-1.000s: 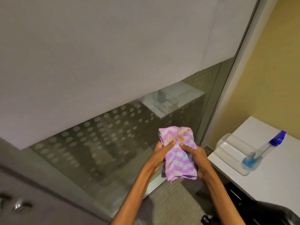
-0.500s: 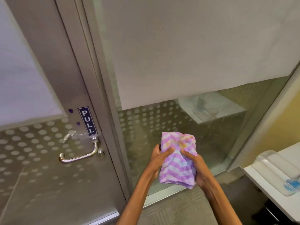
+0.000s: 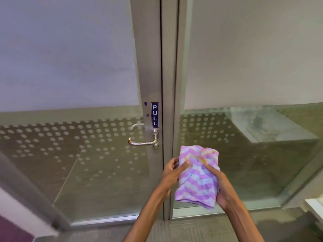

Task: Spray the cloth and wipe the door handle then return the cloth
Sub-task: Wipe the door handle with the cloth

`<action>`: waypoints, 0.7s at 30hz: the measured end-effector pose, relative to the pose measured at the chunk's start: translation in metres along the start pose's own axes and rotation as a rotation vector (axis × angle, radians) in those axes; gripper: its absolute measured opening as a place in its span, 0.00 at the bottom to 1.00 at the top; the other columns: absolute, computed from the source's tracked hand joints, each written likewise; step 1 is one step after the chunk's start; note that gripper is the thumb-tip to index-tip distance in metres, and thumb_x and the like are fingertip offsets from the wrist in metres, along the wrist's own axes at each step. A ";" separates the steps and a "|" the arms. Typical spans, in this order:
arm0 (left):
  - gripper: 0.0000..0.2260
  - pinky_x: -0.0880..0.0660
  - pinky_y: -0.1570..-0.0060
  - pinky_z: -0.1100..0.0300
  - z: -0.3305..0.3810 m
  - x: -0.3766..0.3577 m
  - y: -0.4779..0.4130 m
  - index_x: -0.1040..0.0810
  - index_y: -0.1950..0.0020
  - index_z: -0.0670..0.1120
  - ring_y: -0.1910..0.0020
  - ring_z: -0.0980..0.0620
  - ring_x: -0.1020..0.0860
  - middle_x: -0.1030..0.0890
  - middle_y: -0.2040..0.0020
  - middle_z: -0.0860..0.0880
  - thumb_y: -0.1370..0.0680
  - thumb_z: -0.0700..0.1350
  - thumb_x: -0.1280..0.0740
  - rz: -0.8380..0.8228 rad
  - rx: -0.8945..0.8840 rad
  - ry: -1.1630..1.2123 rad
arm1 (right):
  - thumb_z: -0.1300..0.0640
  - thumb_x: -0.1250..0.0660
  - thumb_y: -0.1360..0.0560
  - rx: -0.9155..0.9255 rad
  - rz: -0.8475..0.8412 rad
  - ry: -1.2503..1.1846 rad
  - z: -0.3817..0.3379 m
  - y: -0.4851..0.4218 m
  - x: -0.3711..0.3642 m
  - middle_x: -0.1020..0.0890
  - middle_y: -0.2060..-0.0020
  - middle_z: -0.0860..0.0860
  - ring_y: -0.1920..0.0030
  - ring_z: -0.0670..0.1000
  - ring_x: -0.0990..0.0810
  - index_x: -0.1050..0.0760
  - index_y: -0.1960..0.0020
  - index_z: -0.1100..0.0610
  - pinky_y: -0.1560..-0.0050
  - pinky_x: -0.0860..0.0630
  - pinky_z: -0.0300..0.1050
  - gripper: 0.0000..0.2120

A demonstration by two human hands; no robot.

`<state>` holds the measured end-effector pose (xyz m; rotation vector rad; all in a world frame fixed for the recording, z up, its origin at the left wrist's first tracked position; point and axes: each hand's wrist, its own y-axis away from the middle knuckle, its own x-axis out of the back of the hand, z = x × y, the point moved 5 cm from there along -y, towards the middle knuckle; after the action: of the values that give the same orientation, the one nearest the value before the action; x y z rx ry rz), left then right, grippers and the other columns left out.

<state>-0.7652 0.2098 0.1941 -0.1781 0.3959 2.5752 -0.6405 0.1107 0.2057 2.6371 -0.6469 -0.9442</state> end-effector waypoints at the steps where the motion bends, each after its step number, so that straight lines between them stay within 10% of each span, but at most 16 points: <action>1: 0.19 0.22 0.63 0.65 0.006 0.011 0.006 0.25 0.36 0.43 0.59 0.61 0.17 0.17 0.43 0.46 0.24 0.47 0.28 0.033 -0.017 -0.024 | 0.55 0.33 0.24 0.009 -0.009 -0.010 0.002 0.003 -0.009 0.15 0.48 0.62 0.52 0.60 0.14 0.23 0.38 0.63 0.53 0.17 0.57 0.17; 5: 0.31 0.24 0.56 0.61 0.027 0.054 0.021 0.27 0.32 0.48 0.47 0.58 0.20 0.20 0.43 0.55 0.31 0.61 0.29 0.164 -0.103 -0.032 | 0.55 0.33 0.25 0.093 -0.029 -0.013 -0.001 0.011 -0.045 0.13 0.52 0.58 0.55 0.57 0.13 0.22 0.42 0.60 0.54 0.16 0.57 0.14; 11: 0.11 0.27 0.47 0.57 0.057 0.109 0.018 0.24 0.41 0.54 0.42 0.53 0.23 0.20 0.42 0.55 0.22 0.52 0.32 0.329 -0.301 -0.035 | 0.50 0.28 0.27 0.336 0.120 0.180 -0.012 -0.004 -0.095 0.14 0.50 0.59 0.50 0.61 0.15 0.20 0.44 0.60 0.46 0.20 0.64 0.17; 15: 0.27 0.36 0.31 0.57 0.100 0.157 0.023 0.30 0.30 0.54 0.31 0.58 0.32 0.28 0.30 0.52 0.25 0.65 0.41 0.646 -0.594 -0.419 | 0.46 0.31 0.24 0.570 0.304 0.281 -0.021 -0.019 -0.138 0.16 0.63 0.54 0.62 0.55 0.17 0.21 0.55 0.62 0.60 0.21 0.50 0.18; 21: 0.32 0.58 0.21 0.48 0.204 0.214 -0.010 0.49 0.19 0.42 0.19 0.48 0.56 0.53 0.18 0.44 0.18 0.60 0.54 0.837 -0.999 -0.906 | 0.46 0.34 0.22 0.913 0.507 0.368 -0.035 -0.040 -0.194 0.25 0.69 0.49 0.68 0.50 0.28 0.25 0.58 0.58 0.64 0.31 0.45 0.16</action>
<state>-0.9527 0.3845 0.3414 0.9657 -1.4090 2.9752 -0.7382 0.2444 0.3194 2.9349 -1.8518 0.0372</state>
